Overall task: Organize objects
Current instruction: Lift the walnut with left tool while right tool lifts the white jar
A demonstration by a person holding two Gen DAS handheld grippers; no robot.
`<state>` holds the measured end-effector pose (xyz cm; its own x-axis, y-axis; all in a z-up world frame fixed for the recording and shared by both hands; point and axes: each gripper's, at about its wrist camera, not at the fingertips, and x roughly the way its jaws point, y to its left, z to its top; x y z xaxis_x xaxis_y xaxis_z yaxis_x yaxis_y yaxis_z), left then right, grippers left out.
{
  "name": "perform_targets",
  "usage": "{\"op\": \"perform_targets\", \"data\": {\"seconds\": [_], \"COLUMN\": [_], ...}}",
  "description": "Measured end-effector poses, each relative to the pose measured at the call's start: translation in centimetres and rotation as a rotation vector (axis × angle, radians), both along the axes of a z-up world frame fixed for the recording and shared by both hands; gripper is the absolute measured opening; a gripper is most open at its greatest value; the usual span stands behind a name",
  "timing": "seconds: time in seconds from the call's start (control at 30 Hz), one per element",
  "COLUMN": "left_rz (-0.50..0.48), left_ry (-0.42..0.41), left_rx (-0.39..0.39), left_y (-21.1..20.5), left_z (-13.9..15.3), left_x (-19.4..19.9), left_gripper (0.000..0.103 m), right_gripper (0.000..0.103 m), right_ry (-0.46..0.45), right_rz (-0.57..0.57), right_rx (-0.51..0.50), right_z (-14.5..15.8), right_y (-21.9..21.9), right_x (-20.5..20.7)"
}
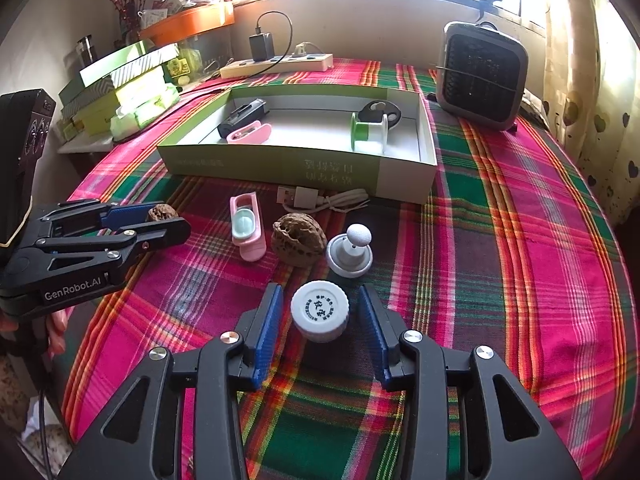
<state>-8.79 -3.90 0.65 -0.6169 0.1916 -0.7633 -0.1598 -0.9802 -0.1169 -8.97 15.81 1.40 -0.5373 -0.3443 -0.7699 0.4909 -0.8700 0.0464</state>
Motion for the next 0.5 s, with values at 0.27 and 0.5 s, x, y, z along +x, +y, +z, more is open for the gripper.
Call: {"op": "perform_targets", "data": {"seconds": [0.27,0.5], "left_rz": [0.005,0.011], "left_ry": [0.004,0.011], "left_rx": [-0.006,-0.030], "left_y": [-0.03,-0.05], "left_z": [0.03,-0.03], "left_x": [-0.04,-0.07], "left_gripper": [0.034,0.029], "right_gripper": [0.041,0.034], "right_ry": [0.003,0.007], "right_rz": [-0.003,-0.011], "right_rx": [0.004,0.009], "right_z": [-0.01,-0.01], "right_y": [-0.02,0.10], "right_x": [0.01,0.09]}}
